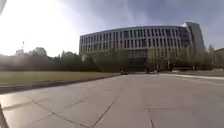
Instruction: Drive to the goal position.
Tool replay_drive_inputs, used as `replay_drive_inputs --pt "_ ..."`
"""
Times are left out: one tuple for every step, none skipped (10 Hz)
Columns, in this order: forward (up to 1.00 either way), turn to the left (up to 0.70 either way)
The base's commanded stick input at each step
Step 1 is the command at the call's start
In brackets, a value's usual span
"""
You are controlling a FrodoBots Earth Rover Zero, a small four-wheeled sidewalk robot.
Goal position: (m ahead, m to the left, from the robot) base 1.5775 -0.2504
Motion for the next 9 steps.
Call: replay_drive_inputs --pt "0.7 0.0" --pt "0.7 0.0" --pt "0.7 0.0" --pt "0.7 0.0" --pt "0.7 0.0" --pt "0.7 0.0" --pt "0.7 0.0" --pt "0.7 0.0" --pt "0.7 0.0"
